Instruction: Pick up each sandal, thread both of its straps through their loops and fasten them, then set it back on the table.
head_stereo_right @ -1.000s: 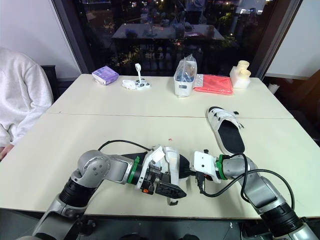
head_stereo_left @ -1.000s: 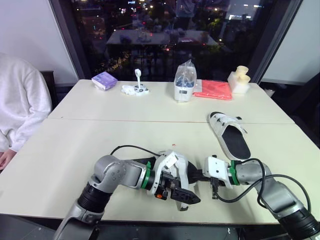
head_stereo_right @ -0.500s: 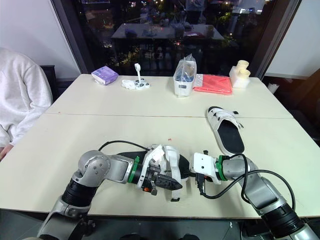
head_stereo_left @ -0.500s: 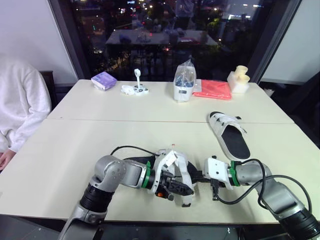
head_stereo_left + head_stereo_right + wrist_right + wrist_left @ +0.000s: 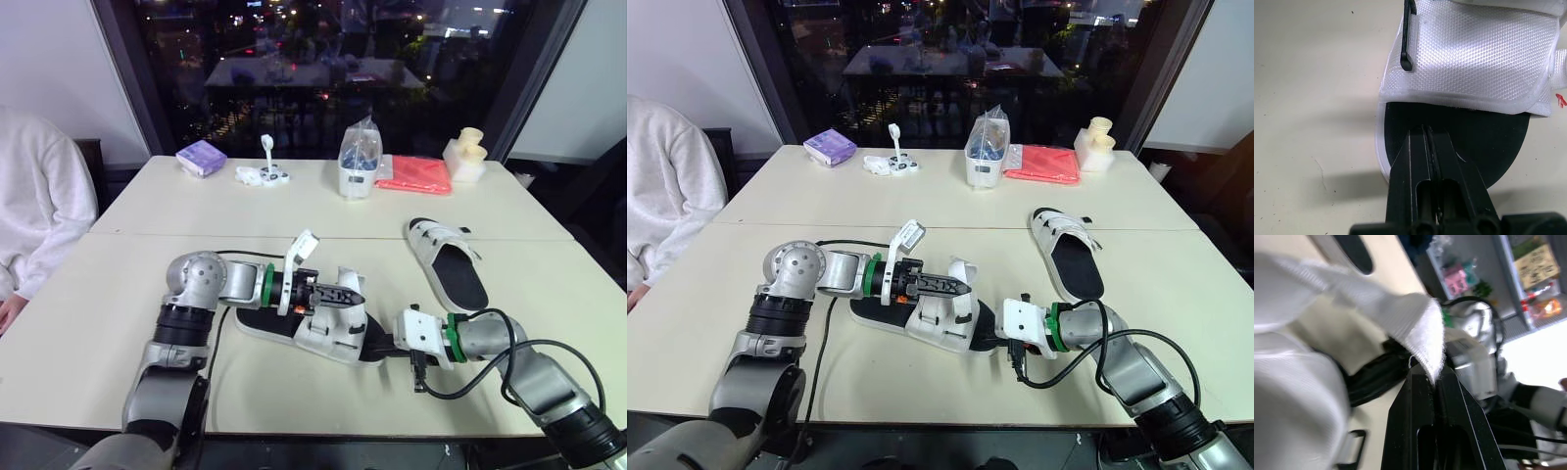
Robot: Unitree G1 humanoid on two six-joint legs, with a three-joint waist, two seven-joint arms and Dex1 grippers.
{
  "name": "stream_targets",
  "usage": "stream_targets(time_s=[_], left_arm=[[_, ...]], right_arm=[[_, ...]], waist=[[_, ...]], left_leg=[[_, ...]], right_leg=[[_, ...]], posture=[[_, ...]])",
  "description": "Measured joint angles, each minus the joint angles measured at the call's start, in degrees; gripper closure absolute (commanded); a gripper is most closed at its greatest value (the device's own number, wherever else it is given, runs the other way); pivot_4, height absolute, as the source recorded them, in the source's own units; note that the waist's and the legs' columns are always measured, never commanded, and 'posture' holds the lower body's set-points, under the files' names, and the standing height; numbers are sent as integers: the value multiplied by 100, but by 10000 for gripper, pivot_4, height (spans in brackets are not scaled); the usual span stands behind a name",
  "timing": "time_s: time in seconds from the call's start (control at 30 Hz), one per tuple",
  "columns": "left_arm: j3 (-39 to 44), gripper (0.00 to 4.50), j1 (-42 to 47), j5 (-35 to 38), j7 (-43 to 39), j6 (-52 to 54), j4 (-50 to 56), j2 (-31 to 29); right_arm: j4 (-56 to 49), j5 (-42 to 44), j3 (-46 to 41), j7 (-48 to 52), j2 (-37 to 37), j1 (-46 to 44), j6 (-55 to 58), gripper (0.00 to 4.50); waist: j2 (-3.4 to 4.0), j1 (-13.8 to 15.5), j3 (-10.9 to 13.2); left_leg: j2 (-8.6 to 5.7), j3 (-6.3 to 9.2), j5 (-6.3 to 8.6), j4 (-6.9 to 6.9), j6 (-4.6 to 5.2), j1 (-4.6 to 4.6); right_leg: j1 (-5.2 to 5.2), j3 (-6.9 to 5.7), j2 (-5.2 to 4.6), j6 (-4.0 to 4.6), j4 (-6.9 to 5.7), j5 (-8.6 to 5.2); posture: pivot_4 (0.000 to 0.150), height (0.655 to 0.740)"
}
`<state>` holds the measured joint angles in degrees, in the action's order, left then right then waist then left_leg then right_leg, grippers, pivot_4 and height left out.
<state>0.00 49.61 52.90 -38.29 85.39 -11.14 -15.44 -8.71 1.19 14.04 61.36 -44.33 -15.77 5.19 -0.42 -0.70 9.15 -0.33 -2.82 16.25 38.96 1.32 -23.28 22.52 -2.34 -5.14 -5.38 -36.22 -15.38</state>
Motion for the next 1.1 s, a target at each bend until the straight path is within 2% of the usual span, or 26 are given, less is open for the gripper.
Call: stream_targets(time_s=[0.27, 0.7, 0.97, 1.1], left_arm=[[-1030, 44233, 2, -618, -1078, -822, -236, -301], [-2032, 44233, 431, -1879, -2786, -2454, -1147, -619], [-2342, 44233, 537, -2621, -3875, -3770, -1947, -536], [-2388, 44233, 641, -2984, -4163, -4386, -2308, -331]], right_arm=[[0, -22, 10, -17, 20, -8, -24, 45000], [-134, -26, -10, -136, 19, 120, 8, 45000], [-208, -36, -10, -196, 19, 163, 71, 45000], [-222, -45, -10, -204, 19, 178, 88, 45000]], waist=[[1, -10, 0], [1, -12, -1], [2, -12, -1], [1, 0, -1]], left_leg=[[0, 0, 1, -10, -1, -1], [1, 0, 16, -24, 26, -8], [1, 0, 20, -26, 33, -8], [1, 0, 21, -25, 36, -8]], right_leg=[[10, 5, -4, 21, 0, -7], [25, 6, -8, 26, 2, -9], [25, 6, -8, 31, 5, -12], [24, 5, -8, 33, 7, -13]], posture=[[1500, 7400], [1500, 7400], [1500, 7400], [1500, 7400]])
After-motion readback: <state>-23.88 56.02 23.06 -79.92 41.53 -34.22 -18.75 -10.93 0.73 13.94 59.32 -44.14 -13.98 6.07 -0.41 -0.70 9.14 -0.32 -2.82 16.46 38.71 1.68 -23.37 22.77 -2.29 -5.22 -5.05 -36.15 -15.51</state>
